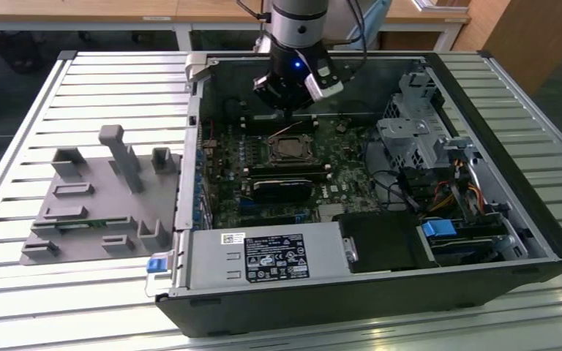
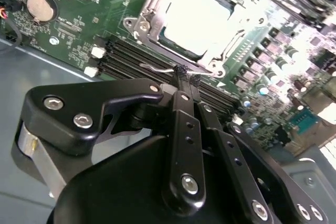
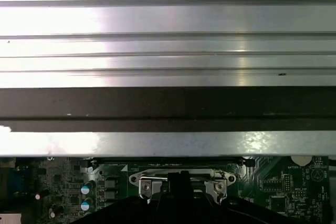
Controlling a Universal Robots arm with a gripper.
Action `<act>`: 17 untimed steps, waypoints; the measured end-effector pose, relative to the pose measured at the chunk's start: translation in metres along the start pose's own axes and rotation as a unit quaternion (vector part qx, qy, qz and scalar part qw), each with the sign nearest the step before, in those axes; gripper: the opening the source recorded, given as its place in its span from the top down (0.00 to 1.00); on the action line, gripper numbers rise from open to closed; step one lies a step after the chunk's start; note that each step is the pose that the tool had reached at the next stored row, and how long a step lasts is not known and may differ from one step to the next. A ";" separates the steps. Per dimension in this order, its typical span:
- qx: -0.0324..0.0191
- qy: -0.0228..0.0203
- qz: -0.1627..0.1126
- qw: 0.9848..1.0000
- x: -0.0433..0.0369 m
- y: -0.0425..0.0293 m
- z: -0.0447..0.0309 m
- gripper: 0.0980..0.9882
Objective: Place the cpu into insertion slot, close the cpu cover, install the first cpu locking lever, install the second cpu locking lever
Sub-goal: 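Install the first cpu locking lever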
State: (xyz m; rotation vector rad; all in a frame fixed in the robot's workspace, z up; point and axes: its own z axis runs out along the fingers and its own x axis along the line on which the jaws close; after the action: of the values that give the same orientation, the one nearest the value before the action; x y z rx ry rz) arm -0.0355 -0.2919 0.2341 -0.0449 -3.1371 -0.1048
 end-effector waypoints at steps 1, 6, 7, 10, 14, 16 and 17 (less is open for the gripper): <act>0.000 0.000 0.000 1.000 -0.0012 0.0004 0.0006 0.98; 0.000 0.000 0.000 1.000 -0.0061 0.0020 0.0039 0.98; 0.000 0.000 0.000 1.000 -0.0069 0.0021 0.0045 0.98; 0.000 0.000 0.000 1.000 -0.0089 0.0027 0.0062 0.98; 0.000 0.000 0.000 1.000 -0.0108 0.0035 0.0090 0.98; 0.000 0.000 0.000 1.000 -0.0118 0.0039 0.0103 0.98; 0.000 0.000 0.000 1.000 -0.0123 0.0041 0.0111 0.98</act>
State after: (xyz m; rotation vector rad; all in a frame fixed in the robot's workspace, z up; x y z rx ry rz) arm -0.0231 -0.2874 0.2233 -0.0449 -3.1371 -0.1046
